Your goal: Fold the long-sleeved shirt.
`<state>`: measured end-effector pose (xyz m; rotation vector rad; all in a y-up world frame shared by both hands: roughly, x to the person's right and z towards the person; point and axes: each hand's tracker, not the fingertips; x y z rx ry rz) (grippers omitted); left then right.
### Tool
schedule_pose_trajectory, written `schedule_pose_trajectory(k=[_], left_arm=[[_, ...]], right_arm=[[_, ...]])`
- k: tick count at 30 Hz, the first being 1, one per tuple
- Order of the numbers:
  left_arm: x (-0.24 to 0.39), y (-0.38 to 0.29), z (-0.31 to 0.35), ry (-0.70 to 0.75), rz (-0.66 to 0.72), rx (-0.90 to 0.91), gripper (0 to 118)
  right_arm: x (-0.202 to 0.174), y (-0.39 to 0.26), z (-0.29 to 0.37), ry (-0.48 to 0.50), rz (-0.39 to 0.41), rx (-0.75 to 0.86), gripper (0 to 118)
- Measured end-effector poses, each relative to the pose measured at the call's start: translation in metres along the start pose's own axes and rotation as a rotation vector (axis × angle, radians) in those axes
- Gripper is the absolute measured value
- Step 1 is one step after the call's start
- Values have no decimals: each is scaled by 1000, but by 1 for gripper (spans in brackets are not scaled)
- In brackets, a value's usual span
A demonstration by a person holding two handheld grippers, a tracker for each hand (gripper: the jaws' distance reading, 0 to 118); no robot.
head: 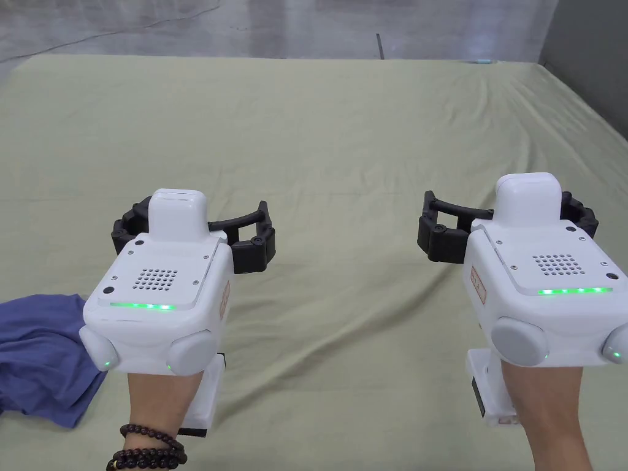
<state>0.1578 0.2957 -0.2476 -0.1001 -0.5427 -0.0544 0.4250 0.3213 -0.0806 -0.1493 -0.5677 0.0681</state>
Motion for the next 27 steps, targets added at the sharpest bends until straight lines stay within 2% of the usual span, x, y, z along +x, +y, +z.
schedule_pose_trajectory(k=[27], left_arm=[[2, 0, 5, 3, -8, 9, 118]], right_arm=[[2, -2, 0, -7, -6, -2, 118]])
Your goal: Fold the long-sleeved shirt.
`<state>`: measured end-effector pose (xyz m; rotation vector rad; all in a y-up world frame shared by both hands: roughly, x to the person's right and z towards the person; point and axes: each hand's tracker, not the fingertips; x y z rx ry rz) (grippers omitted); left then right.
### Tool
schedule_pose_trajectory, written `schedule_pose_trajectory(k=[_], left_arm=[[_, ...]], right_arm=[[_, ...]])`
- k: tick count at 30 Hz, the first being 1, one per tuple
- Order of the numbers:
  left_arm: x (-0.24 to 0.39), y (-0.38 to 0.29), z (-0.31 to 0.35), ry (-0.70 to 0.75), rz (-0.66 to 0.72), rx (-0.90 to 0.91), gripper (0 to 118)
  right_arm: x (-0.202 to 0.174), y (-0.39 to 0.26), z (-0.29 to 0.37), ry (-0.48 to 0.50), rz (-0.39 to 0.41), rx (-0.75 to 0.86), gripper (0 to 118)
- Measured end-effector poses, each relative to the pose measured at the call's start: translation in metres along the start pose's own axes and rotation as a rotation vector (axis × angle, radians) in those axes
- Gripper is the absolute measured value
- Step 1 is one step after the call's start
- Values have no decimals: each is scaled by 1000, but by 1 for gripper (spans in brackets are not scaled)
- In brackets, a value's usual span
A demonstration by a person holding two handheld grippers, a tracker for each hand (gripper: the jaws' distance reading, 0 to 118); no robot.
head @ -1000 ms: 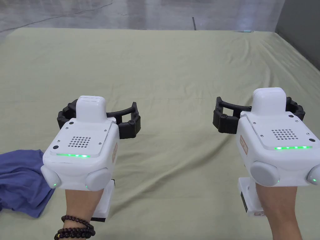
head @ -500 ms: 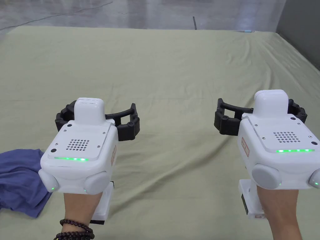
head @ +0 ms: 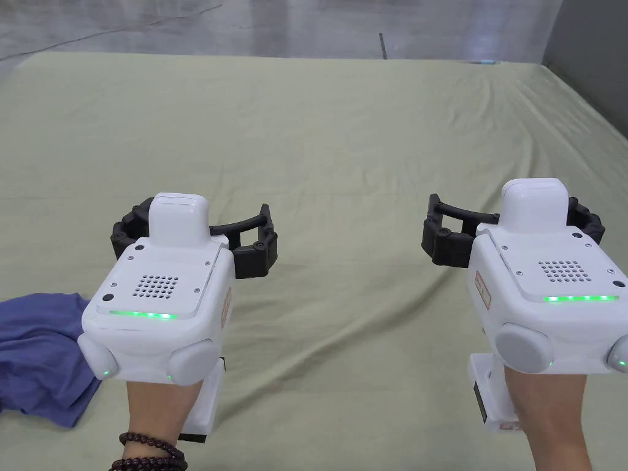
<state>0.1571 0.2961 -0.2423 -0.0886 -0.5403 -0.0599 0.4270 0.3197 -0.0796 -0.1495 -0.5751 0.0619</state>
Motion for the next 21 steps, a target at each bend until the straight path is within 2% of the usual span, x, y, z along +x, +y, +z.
schedule_pose_trajectory(k=[21], left_arm=[[0, 0, 3, 2, -7, 3, 118]], right_arm=[[2, 1, 1, -3, -8, -3, 118]])
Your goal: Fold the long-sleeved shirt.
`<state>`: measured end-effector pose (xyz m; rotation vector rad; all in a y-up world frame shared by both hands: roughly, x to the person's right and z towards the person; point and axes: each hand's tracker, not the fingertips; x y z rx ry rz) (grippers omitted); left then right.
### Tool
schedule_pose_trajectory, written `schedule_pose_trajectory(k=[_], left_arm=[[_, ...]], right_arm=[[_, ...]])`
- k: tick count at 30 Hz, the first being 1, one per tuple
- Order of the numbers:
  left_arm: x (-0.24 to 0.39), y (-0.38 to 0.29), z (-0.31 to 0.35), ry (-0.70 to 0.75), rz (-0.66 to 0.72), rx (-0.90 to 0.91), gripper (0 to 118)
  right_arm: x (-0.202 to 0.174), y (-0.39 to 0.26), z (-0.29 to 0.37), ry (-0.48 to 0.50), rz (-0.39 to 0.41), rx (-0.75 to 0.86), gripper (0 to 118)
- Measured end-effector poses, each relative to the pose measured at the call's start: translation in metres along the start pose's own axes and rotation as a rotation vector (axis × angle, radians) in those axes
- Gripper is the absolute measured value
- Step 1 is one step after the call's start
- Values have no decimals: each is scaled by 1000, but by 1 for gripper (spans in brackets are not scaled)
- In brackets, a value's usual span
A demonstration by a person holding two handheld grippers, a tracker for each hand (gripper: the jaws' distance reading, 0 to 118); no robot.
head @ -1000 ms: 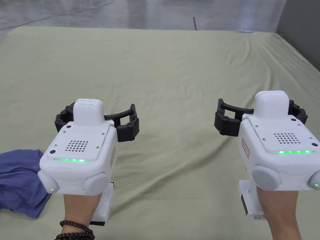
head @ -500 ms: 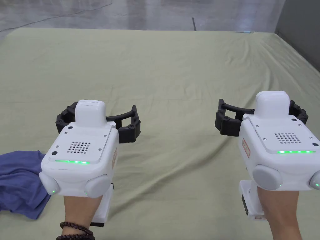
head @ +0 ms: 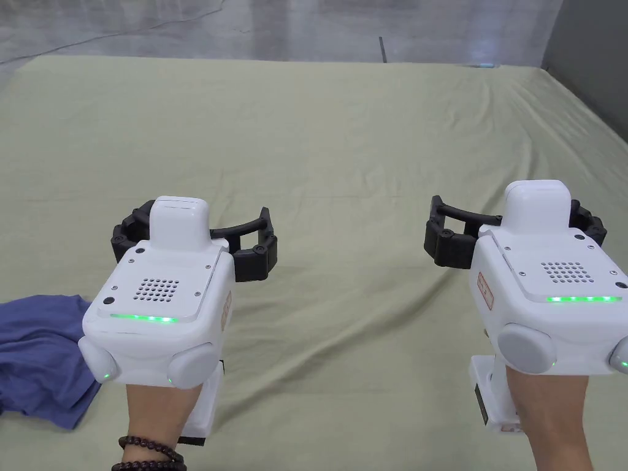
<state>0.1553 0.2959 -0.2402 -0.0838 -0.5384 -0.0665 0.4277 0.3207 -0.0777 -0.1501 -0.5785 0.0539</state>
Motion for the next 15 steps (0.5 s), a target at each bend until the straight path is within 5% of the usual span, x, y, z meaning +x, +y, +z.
schedule_pose_trajectory(k=[15], left_arm=[[1, 2, 2, 20, -4, 21, 118]], right_arm=[[-1, 1, 0, 6, 4, 0, 118]])
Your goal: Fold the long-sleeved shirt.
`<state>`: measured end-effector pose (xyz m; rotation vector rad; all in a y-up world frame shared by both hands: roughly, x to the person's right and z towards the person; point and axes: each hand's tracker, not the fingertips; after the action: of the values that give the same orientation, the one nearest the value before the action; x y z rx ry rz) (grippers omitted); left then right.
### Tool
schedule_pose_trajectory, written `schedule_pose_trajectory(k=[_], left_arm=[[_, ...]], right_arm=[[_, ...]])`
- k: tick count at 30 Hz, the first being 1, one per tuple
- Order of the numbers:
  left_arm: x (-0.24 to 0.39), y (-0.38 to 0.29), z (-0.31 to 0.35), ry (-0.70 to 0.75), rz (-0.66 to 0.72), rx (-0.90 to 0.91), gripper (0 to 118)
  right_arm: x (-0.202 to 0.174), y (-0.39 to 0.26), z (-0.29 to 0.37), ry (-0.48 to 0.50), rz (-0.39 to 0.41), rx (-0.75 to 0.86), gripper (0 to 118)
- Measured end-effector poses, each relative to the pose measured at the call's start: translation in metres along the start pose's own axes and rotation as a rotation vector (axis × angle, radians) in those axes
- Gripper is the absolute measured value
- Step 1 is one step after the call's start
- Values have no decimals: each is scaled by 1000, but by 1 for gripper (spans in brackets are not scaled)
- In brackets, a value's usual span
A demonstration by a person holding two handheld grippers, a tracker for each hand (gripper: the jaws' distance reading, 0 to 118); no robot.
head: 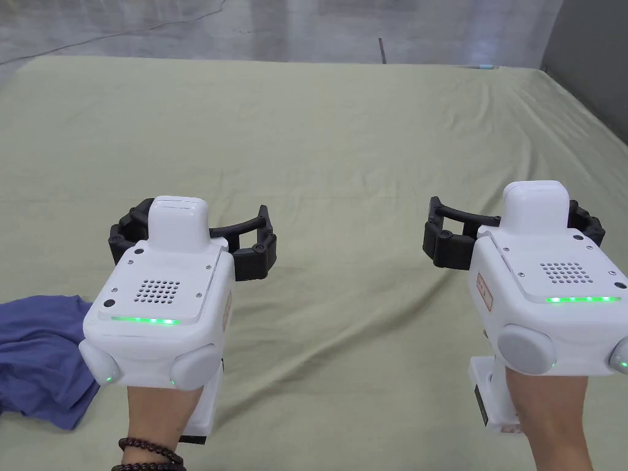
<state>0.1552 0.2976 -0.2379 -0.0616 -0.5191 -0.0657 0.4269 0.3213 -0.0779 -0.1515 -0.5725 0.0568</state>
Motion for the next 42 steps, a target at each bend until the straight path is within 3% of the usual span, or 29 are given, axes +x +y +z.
schedule_pose_trajectory(k=[34, 36, 39, 42], left_arm=[[2, 3, -4, -14, -9, -4, 118], [2, 3, -4, -15, -7, -7, 118], [1, 2, -4, -17, -5, -13, 118], [-1, 2, -4, -17, 4, -16, 118]], right_arm=[[-2, -1, -2, 38, -3, -6, 118], [-5, 3, -5, 30, -25, -37, 118], [-12, 11, -9, -96, -73, -107, 118], [-13, 10, -10, -53, -62, -118, 118]])
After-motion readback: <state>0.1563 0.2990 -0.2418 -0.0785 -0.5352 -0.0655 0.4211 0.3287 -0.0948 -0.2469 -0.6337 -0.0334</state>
